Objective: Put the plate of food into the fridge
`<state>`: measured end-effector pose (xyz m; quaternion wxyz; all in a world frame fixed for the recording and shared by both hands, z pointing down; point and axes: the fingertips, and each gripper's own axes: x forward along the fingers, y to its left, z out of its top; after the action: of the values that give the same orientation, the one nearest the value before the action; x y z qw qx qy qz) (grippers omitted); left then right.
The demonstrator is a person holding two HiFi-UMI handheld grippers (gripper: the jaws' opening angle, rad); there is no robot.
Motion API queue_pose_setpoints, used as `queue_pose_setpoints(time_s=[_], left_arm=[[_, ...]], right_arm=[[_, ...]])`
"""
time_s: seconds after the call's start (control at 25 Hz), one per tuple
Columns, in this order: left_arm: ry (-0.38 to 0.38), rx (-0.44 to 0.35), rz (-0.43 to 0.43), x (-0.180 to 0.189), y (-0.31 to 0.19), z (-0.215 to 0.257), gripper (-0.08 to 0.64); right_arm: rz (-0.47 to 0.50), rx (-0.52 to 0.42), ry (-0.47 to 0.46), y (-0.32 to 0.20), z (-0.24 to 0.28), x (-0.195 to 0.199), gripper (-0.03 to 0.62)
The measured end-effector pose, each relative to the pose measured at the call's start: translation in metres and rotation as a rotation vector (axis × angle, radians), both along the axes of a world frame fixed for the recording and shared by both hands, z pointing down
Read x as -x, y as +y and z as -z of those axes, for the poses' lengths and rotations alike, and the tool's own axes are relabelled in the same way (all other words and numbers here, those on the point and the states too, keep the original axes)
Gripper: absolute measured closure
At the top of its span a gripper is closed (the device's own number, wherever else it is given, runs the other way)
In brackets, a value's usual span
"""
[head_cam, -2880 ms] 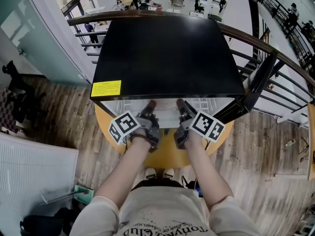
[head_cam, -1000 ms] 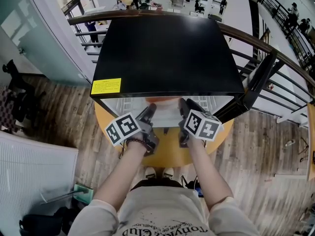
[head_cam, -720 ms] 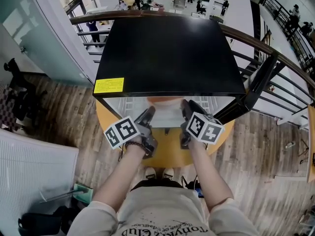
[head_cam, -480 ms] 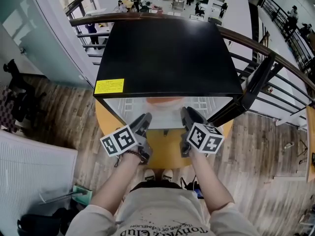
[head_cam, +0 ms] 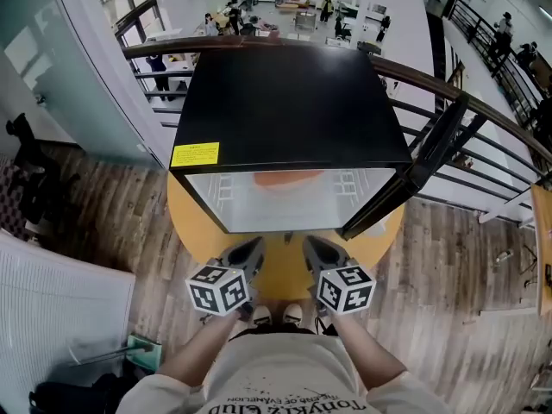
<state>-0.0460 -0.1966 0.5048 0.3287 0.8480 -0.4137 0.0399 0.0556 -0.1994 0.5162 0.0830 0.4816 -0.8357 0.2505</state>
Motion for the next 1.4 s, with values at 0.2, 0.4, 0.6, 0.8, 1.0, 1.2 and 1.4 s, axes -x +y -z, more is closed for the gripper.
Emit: queue_pose_setpoints(time_s=[0.2, 0.4, 0.6, 0.8, 1.0, 1.2, 1.4], left_arm=[[-0.138, -0.020, -0.001, 0.000, 0.043, -0.022, 0.537], [-0.193, -0.016, 0.040, 0.002, 0.061, -0.039, 0.537], [-0.216, 0.001, 0.013, -0.004, 0.072, -0.047, 0.537], [-0.229, -0.004, 0.013, -0.007, 0.073, -0.048, 0.537], [-0.237, -0.006, 0.013, -0.008, 0.076, -0.047, 0.537], [-0.234, 0.003, 0.013, -0.006, 0.081, -0.048, 0.537], [-0.208, 0.008, 0.014, -0.003, 0.080, -0.046, 0.537]], right_arm=[[0.008, 0.050, 0.005, 0.040, -0.018, 0.006, 0.561], [0.001, 0.078, 0.015, 0.061, -0.027, 0.012, 0.563], [0.027, 0.084, 0.072, 0.077, -0.039, 0.021, 0.566], [0.056, 0.071, 0.091, 0.080, -0.040, 0.027, 0.566], [0.054, 0.081, 0.087, 0.085, -0.042, 0.026, 0.566], [0.051, 0.086, 0.080, 0.090, -0.042, 0.028, 0.566], [0.055, 0.090, 0.076, 0.090, -0.042, 0.033, 0.566]])
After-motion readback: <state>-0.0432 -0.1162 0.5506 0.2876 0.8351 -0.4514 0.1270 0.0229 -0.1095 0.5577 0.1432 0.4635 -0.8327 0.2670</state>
